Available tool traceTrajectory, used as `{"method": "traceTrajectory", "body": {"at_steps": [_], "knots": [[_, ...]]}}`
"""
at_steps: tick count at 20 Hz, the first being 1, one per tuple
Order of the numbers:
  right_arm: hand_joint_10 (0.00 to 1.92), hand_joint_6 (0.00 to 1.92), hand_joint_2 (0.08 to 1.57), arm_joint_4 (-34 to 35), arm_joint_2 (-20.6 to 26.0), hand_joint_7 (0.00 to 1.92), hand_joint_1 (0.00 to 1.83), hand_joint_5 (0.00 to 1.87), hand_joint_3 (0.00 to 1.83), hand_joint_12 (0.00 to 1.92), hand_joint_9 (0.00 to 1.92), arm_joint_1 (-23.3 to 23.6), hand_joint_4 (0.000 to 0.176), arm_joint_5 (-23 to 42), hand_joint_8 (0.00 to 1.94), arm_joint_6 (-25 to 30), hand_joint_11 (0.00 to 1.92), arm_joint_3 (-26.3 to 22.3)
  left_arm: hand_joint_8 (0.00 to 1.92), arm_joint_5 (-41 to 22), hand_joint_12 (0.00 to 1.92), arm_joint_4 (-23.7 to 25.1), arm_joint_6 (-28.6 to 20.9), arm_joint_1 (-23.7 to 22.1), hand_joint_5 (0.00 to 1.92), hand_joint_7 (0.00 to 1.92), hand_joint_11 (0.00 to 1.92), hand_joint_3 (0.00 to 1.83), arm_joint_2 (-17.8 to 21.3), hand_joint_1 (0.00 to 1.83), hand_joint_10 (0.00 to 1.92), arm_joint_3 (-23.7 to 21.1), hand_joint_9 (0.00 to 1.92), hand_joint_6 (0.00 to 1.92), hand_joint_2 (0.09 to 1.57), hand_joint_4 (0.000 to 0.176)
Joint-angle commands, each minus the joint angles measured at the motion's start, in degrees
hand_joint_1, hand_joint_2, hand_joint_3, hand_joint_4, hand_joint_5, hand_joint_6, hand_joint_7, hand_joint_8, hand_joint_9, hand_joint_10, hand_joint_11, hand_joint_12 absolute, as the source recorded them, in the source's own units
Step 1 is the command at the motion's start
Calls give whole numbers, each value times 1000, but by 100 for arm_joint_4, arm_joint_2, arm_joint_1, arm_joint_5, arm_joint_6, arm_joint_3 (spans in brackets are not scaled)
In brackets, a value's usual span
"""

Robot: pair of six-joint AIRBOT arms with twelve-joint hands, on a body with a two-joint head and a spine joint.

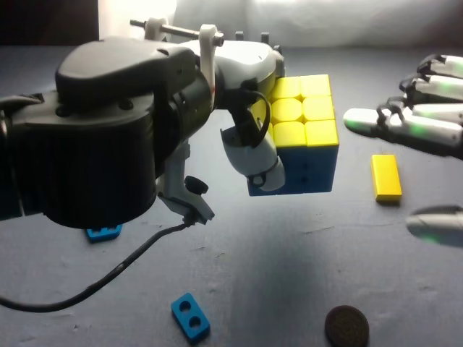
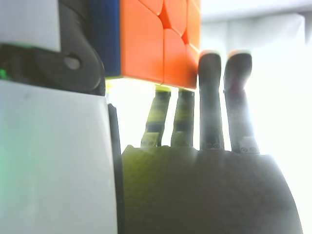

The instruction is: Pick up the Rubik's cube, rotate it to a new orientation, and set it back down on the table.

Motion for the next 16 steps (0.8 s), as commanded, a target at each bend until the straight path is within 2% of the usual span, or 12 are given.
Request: {"method": "traceTrajectory", "body": {"at_steps": [1, 2, 4, 6, 8, 11, 13, 16], "knots": [[1506, 20, 1277, 100, -25, 438, 0, 104, 0, 1907, 228, 160, 0, 204, 470, 32, 47, -20, 1902, 26, 1921, 349, 37, -163, 612, 401, 259, 1, 81, 1074, 1921, -23, 258, 1531, 1368, 0], [1506, 20, 1277, 184, -62, 438, 0, 104, 0, 1907, 228, 346, 0, -109, 470, 32, 47, -23, 1902, 25, 1921, 267, 118, -236, 612, 401, 259, 1, 110, 1074, 1921, -50, 258, 1531, 1368, 0], [1826, 1, 1274, 300, -112, 410, 0, 73, 0, 1921, 303, 571, 0, -459, 1110, 25, 169, -24, 1874, 25, 1921, 241, 136, -297, 631, 466, 262, 0, 135, 1093, 1921, -79, 274, 1487, 1365, 0], [1920, 5, 1284, 389, -152, 364, 0, 61, 2, 1921, 274, 713, 0, -566, 1293, -30, 187, -24, 1893, 25, 1921, 240, 136, -321, 612, 450, 278, 3, 154, 1081, 1921, -103, 274, 1520, 1376, 0], [1921, 0, 1291, 451, -183, 311, 8, 32, 3, 1921, 222, 892, 0, -722, 1346, -50, 136, -24, 1904, 26, 1921, 240, 155, -321, 593, 440, 270, 5, 172, 1068, 1921, -141, 277, 1551, 1386, 0], [1845, 9, 1289, 518, -231, 404, 0, 58, 0, 1921, 291, 1090, 0, -905, 1207, -81, 117, -24, 1915, 26, 1921, 218, 168, -292, 608, 436, 281, 2, 174, 1079, 1921, -187, 276, 1524, 1383, 0], [1833, 10, 1287, 518, -249, 399, 0, 65, 0, 1921, 277, 1169, 0, -906, 1196, -82, 94, -31, 1892, 27, 1921, 215, 168, -287, 619, 447, 271, 0, 173, 1082, 1921, -186, 258, 1512, 1376, 0], [1805, 5, 1281, 518, -253, 359, 0, 15, 0, 1921, 255, 1216, 0, -953, 1195, -98, 9, -51, 1918, 26, 1921, 230, 168, -297, 553, 418, 229, 9, 174, 1039, 1921, -169, 211, 1621, 1405, 0]]}}
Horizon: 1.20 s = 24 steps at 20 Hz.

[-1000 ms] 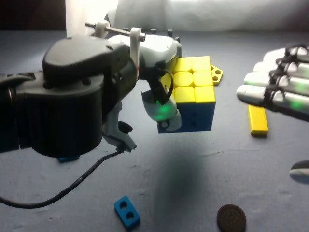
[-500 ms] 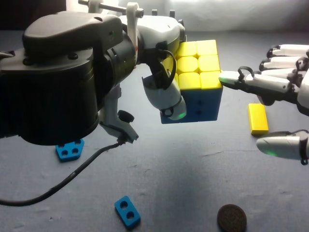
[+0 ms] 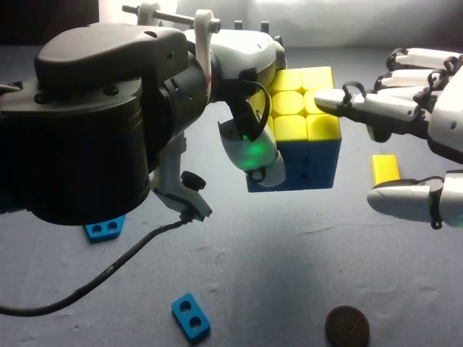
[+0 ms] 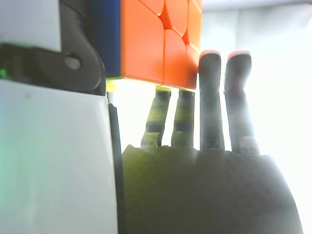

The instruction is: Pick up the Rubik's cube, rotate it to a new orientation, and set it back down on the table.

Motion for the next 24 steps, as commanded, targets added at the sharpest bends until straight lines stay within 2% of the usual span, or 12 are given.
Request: {"method": "traceTrajectory", "body": {"at_steps": [1, 4, 5, 7, 8, 10, 11, 13, 15, 16, 17, 24], "knots": [[1821, 11, 1271, 45, 21, 353, 0, 32, 0, 1921, 228, 102, 0, 608, 1200, -7, 1, -28, 1906, 77, 1921, 444, -33, -101, 520, 454, 233, 7, 52, 1039, 1921, 3, 226, 1628, 1405, 0], [1909, 8, 1275, 25, 21, 287, 0, 35, 0, 1921, 133, 101, 0, 536, 1285, -33, 0, -45, 1862, 76, 1921, 456, -33, -133, 580, 494, 253, 0, 51, 1073, 1919, 20, 291, 1535, 1377, 0], [1919, 2, 1283, -72, 22, 252, 0, 10, 2, 1921, 156, 94, 0, 511, 1357, -33, 46, -52, 1864, 75, 1921, 462, -33, -144, 594, 486, 237, 0, 51, 1076, 1921, 23, 272, 1524, 1374, 0], [1921, 10, 1280, -130, 22, 282, 0, 28, 0, 1921, 212, 74, 0, 369, 1355, -33, 116, -67, 1849, 75, 1921, 488, -33, -158, 594, 502, 266, 0, 51, 1081, 1914, 28, 286, 1515, 1369, 0], [1921, 14, 1280, -130, 22, 313, 0, 45, 0, 1921, 181, 74, 0, 299, 1326, -33, 22, -67, 1865, 75, 1921, 494, -33, -167, 597, 482, 251, 0, 51, 1078, 1920, 33, 264, 1524, 1372, 0], [1921, 14, 1283, -130, 22, 331, 0, 49, 1, 1921, 192, 74, 0, 275, 1335, -33, 0, -67, 1841, 75, 1921, 505, -32, -180, 570, 505, 238, 0, 50, 1069, 1918, 37, 274, 1558, 1374, 0], [1921, 10, 1284, -134, 21, 343, 0, 33, 1, 1921, 254, 75, 0, 274, 1344, -34, 119, -69, 1851, 75, 1921, 506, -32, -182, 594, 493, 249, 0, 50, 1077, 1920, 37, 266, 1528, 1370, 0], [1921, 0, 1286, -199, 21, 226, 0, 2, 1, 1921, 183, 74, 0, 194, 1469, -35, 151, -86, 1864, 75, 1921, 506, -32, -183, 584, 472, 247, 3, 51, 1066, 1921, 35, 266, 1557, 1378, 0], [1921, 0, 1290, -240, 21, 194, 0, 0, 2, 1921, 186, 68, 0, 54, 1493, -36, 197, -107, 1883, 74, 1921, 506, -32, -185, 604, 446, 240, 2, 50, 1071, 1921, 37, 268, 1545, 1379, 0], [1921, 0, 1293, -243, 20, 196, 0, 0, 3, 1921, 187, 62, 0, 51, 1496, -37, 199, -110, 1913, 74, 1921, 506, -32, -185, 643, 273, 243, 0, 50, 1069, 1921, 37, 266, 1512, 1314, 0], [1921, 0, 1291, -243, 19, 200, 0, 1, 2, 1921, 206, 53, 0, 51, 1489, -39, 232, -113, 1919, 74, 1921, 506, -32, -185, 654, 217, 223, 0, 50, 1070, 1921, 37, 240, 1498, 1298, 0], [1921, 5, 1261, -243, -64, 278, 0, 20, 0, 1921, 225, -1, 0, 48, 1373, -90, 166, -123, 1920, 74, 1921, 506, -32, -184, 678, 221, 226, 0, 50, 1083, 1921, 37, 231, 1456, 1275, 0]]}}
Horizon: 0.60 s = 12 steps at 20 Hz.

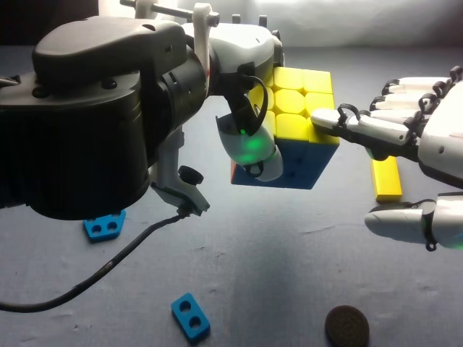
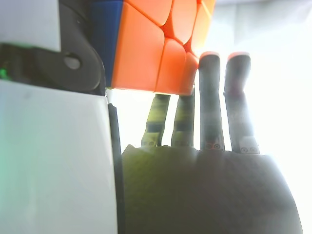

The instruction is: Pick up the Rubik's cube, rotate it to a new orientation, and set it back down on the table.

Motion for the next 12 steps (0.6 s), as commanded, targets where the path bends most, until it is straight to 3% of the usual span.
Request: {"method": "traceTrajectory", "body": {"at_steps": [1, 9, 12], "knots": [[1921, 5, 1256, -26, -10, 280, 0, 21, 0, 1921, 209, 30, 0, 503, 1367, -13, 171, -29, 1921, 131, 1921, 482, -91, -121, 689, 219, 223, 0, 50, 1086, 1921, 13, 225, 1441, 1269, 0], [1921, 14, 1268, -26, -54, 290, 0, 68, 0, 1921, 244, 29, 0, 144, 1400, -27, 192, -54, 1921, 131, 1921, 482, -91, -130, 668, 260, 241, 1, 50, 1076, 1921, 13, 275, 1485, 1277, 0], [1921, 14, 1272, -28, -54, 245, 0, 79, 2, 1921, 196, 5, 0, 122, 1428, -27, 115, -63, 1921, 131, 1921, 486, -90, -142, 669, 212, 232, 0, 50, 1077, 1921, 19, 226, 1482, 1275, 0]]}}
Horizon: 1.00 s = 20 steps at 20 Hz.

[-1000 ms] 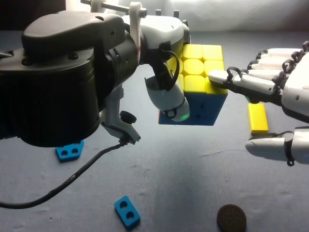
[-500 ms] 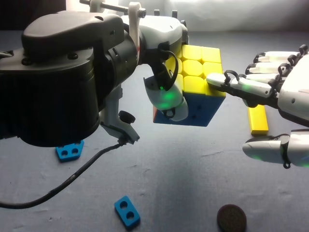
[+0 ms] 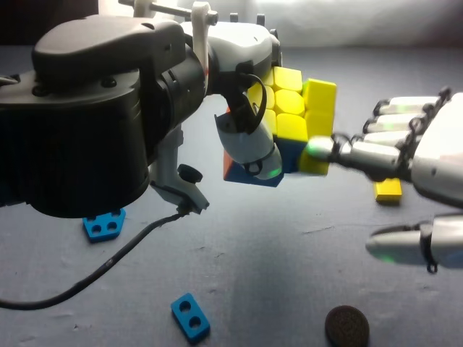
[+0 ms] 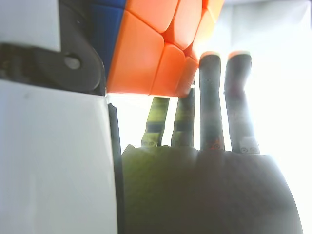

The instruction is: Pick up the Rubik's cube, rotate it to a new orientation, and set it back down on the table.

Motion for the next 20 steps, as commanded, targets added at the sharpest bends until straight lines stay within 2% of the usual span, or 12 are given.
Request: {"method": "traceTrajectory", "body": {"at_steps": [1, 4, 5, 6, 7, 9, 13, 14, 15, 20], "knots": [[1921, 15, 1274, 31, 18, 257, 0, 86, 2, 1921, 204, 32, 0, 498, 1418, -7, 105, -22, 1921, 133, 1921, 467, -69, -141, 664, 232, 264, 1, 50, 1076, 1921, 5, 252, 1487, 1278, 0], [1921, 12, 1272, 32, 18, 292, 0, 86, 1, 1921, 226, 32, 0, 490, 1415, -6, 115, -22, 1921, 133, 1921, 468, -69, -144, 662, 256, 271, 1, 51, 1075, 1921, 5, 266, 1494, 1280, 0], [1921, 9, 1275, 33, 18, 289, 0, 79, 2, 1921, 219, 35, 0, 491, 1419, -6, 75, -21, 1885, 133, 1921, 468, -69, -144, 589, 420, 257, 12, 51, 1061, 1921, 4, 246, 1563, 1360, 0], [1921, 9, 1279, 36, 18, 268, 0, 83, 3, 1921, 203, 48, 0, 491, 1435, -6, 49, -20, 1914, 133, 1921, 468, -69, -144, 595, 261, 252, 0, 51, 1046, 1921, 2, 241, 1580, 1331, 0], [1921, 8, 1275, 73, 19, 262, 0, 80, 1, 1921, 210, 74, 0, 491, 1442, -6, 63, -18, 1920, 133, 1921, 468, -69, -144, 606, 221, 238, 0, 51, 1047, 1921, -1, 237, 1572, 1321, 0], [1921, 12, 1266, 121, 21, 277, 0, 94, 0, 1921, 216, 101, 0, 486, 1431, -8, 151, -14, 1921, 133, 1921, 468, -69, -139, 648, 228, 244, 0, 51, 1068, 1921, -10, 252, 1511, 1296, 0], [1921, 0, 1272, 254, -21, 228, 0, 49, 1, 1921, 200, 170, 0, 371, 1468, -188, 109, -8, 1921, 133, 1921, 468, -69, -135, 661, 223, 223, 0, 50, 1074, 1921, -11, 239, 1488, 1286, 0], [1921, 1, 1272, 315, -48, 242, 0, 50, 1, 1921, 189, 211, 0, 349, 1441, -254, 78, 4, 1910, 133, 1921, 468, -69, -136, 631, 401, 227, 4, 51, 1089, 1921, -9, 237, 1484, 1353, 0], [1921, 7, 1265, 346, -110, 280, 0, 65, 0, 1921, 206, 277, 0, 252, 1409, -263, 85, 44, 1888, 133, 1921, 468, -69, -138, 606, 453, 242, 6, 51, 1080, 1921, -4, 256, 1515, 1369, 0], [1921, 9, 1273, 586, -406, 277, 0, 77, 2, 1921, 235, 545, 0, -447, 1405, -296, 137, 257, 1890, 133, 1921, 468, -69, -150, 617, 460, 283, 3, 50, 1088, 1921, -11, 289, 1503, 1371, 0]]}}
